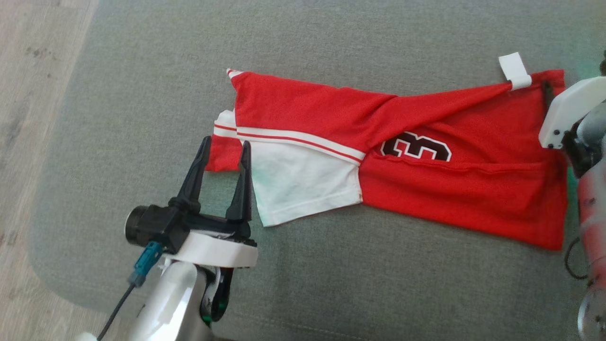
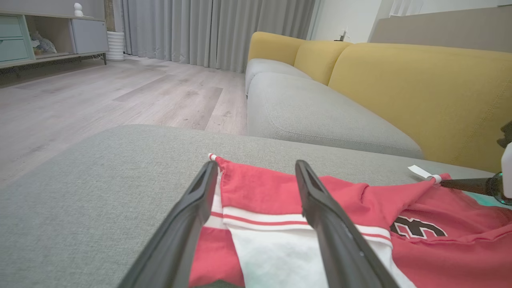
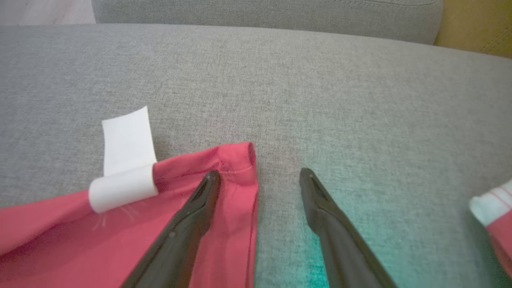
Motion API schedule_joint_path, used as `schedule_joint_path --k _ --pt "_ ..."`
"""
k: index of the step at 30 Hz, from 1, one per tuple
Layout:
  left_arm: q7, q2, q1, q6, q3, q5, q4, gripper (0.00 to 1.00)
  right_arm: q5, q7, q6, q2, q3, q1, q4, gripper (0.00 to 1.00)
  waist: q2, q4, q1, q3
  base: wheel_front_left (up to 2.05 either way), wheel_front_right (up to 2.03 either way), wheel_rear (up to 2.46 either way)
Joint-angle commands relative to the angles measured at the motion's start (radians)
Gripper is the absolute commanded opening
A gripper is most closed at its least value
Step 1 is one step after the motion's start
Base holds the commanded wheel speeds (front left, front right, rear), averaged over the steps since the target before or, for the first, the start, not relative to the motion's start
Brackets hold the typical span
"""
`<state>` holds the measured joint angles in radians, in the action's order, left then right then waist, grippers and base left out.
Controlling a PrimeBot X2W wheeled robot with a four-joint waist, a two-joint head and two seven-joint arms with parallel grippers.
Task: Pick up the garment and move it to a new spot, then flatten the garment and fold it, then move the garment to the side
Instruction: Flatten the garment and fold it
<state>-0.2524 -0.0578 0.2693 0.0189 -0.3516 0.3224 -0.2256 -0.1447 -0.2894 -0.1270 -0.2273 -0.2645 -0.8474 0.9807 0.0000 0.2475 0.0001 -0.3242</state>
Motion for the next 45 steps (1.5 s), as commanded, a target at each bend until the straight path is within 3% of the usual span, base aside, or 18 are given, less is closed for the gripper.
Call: schedule_joint_path --k 1,5,6,7,8,20,29,38,45 --pt "-0.009 -0.005 0.028 0.002 0.042 -0.012 0.022 1.00 -0.013 0.012 -0.004 -0.003 0.019 -0.046 -0.018 1.00 0.0000 0.004 -0.0001 -0.004 0.00 0.00 0.00" --pt "-0.009 0.000 0.031 0.009 0.047 -0.019 0.019 1.00 -0.037 0.021 -0.004 -0.012 0.042 -0.082 0.049 1.00 0.0000 0.010 -0.0001 -0.012 0.00 0.00 0.00" --pt "-0.009 0.001 0.032 0.011 0.049 -0.020 0.019 1.00 -0.037 0.021 -0.004 -0.013 0.054 -0.091 0.067 0.68 0.0000 0.010 -0.0001 -0.014 0.00 0.00 0.00" --pt "-0.009 0.002 0.033 0.011 0.051 -0.021 0.018 1.00 -0.036 0.024 -0.004 -0.015 0.068 -0.099 0.083 0.08 0.0000 0.010 -0.0001 -0.015 0.00 0.00 0.00" --pt "-0.009 0.003 0.034 0.012 0.054 -0.021 0.017 1.00 -0.034 0.032 -0.004 -0.019 0.084 -0.106 0.097 0.00 0.0000 0.010 -0.0001 -0.016 0.00 0.00 0.00" --pt "-0.009 0.006 0.032 0.019 0.089 -0.027 0.003 1.00 0.108 0.260 -0.004 -0.019 0.234 -0.150 0.141 0.00 0.0000 -0.053 -0.0001 0.038 0.00 0.00 0.00" --pt "-0.009 0.007 -0.006 0.025 0.123 -0.039 -0.008 1.00 0.339 0.376 -0.004 -0.018 0.408 -0.065 0.041 0.00 0.0000 -0.132 -0.0001 0.125 0.00 0.00 0.00" --pt "-0.009 0.002 -0.067 0.028 0.160 -0.047 -0.012 1.00 0.557 0.343 -0.004 -0.050 0.554 0.179 -0.224 0.00 0.0000 -0.197 -0.0001 0.219 0.00 0.00 0.00" --pt "-0.009 -0.001 -0.105 0.030 0.181 -0.049 -0.008 1.00 0.623 0.211 -0.004 -0.086 0.594 0.413 -0.451 0.00 0.0000 -0.235 -0.0001 0.261 0.00 0.00 0.00"
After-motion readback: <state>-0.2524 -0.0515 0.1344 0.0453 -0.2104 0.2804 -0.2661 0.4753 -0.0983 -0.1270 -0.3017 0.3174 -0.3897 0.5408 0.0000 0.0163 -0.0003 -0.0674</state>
